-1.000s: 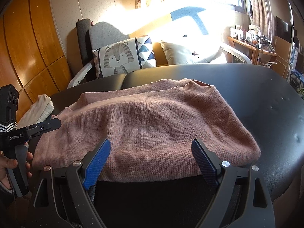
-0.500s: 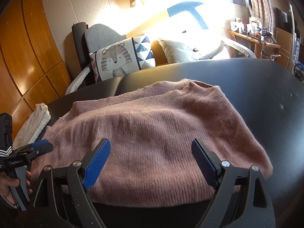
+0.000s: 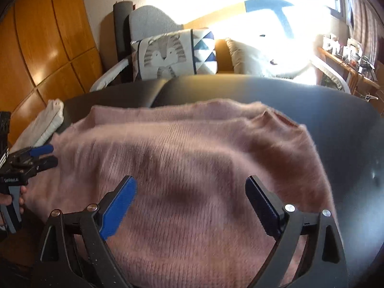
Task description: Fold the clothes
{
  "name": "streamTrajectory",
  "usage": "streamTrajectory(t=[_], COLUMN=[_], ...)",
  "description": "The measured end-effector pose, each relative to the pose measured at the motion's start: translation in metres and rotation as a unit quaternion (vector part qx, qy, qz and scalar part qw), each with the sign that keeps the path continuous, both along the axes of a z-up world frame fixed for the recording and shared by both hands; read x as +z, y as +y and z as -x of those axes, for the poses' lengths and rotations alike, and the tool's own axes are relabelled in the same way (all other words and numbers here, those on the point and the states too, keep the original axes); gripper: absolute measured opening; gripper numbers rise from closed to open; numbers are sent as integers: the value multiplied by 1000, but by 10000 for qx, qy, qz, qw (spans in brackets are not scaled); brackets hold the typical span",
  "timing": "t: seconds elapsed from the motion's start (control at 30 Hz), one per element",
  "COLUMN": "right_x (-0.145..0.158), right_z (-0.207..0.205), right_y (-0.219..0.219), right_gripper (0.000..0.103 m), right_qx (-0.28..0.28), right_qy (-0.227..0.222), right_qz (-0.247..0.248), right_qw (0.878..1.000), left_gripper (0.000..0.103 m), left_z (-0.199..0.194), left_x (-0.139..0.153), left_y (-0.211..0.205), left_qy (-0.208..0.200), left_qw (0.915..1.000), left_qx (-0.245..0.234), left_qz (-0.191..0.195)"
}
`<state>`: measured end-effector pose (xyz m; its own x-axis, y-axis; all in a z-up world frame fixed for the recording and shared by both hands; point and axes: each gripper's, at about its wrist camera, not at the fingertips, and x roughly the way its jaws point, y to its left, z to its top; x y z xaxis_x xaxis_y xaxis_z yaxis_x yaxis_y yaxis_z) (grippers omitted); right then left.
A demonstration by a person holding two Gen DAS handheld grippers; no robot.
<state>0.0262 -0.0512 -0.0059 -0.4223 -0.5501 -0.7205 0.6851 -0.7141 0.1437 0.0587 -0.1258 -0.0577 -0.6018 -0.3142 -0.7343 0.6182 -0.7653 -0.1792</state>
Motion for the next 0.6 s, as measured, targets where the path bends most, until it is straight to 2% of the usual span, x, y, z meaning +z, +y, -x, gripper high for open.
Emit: streamTrajectory(t=[0.1,0.2,0.23,0.3,0.37,0.43,0.6], right_x=[-5,-38,-48,-50,-53,-54,-54], right_z=[29,50,56,64,73,77,66], right_y=[-24,-36,-31,-13,-2,3,-9], right_gripper=[95,95,96,96,96,96,98], right_qx=[-58,7,4,-80,-348,-403,-347], right_qy=[-116,-290,-356,-440,-423,-498,-147], right_qz=[-108,-716,-782,-484,-559,-446,-848], right_qw=[9999,9970,9963,9978,9969,9969,9957], left_gripper=[94,94,94,95,95,95,95], left_z=[12,10,10,9,3,5,11], left_x=[1,-16,-21,-33,-33,-33,-32], left_y=[-15,-31,-36,-47,-49,-48,-48], left_qy=[69,25,10,-19,142,100,4], left_qw=[9999,9994,9992,9985,9982,9984,9983], left_qx=[110,307,373,504,497,490,514], left_qz=[-46,-139,-170,-233,-289,-258,-284])
